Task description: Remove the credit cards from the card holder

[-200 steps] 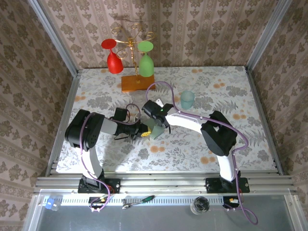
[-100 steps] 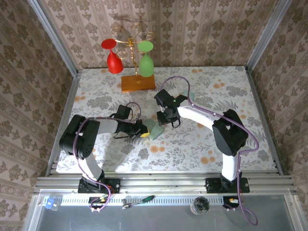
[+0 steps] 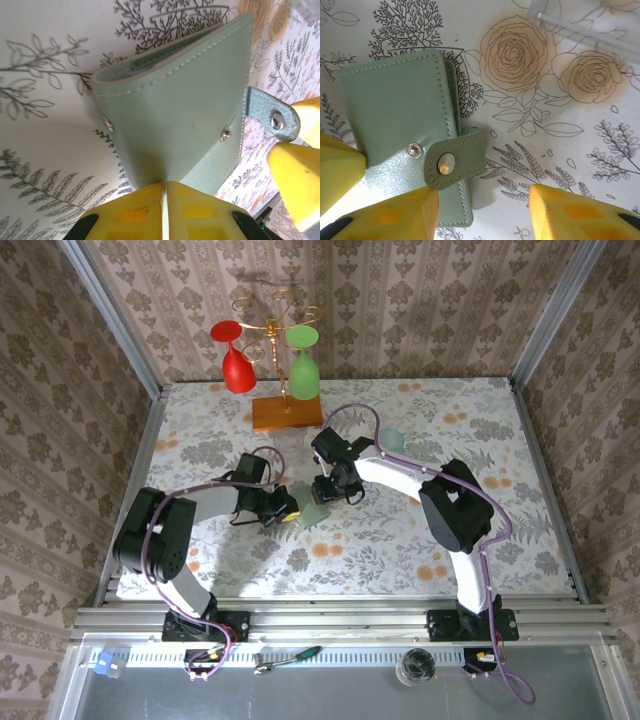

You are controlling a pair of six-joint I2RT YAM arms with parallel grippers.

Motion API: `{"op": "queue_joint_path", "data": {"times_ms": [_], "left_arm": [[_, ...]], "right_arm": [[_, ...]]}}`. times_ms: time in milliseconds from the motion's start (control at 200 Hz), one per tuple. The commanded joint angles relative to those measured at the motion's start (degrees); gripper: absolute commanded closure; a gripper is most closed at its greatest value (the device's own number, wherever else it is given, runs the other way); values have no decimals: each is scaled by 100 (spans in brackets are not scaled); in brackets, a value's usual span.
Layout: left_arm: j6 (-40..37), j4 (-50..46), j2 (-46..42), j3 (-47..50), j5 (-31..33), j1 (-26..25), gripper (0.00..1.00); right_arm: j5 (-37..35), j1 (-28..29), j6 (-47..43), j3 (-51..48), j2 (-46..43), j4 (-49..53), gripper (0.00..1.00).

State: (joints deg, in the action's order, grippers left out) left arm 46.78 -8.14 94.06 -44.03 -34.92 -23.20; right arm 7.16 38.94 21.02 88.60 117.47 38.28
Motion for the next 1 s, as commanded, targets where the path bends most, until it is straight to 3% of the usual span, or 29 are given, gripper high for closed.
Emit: {"op": "queue_joint_path", "data": {"times_ms": [0, 305, 675, 995], "left_arm": [[87, -129, -185, -20, 232, 26, 89], [137, -73, -313, 42, 243, 44, 89], [164, 63, -296, 147, 222, 85, 89], [233, 223, -238, 217, 209, 97, 89]], "right_arm": [[250, 5, -42, 269, 214, -85, 49], [383, 8, 301, 413, 504, -217, 53], [116, -132, 639, 42, 344, -325, 80], [435, -185, 694, 44, 503, -426, 84]]}}
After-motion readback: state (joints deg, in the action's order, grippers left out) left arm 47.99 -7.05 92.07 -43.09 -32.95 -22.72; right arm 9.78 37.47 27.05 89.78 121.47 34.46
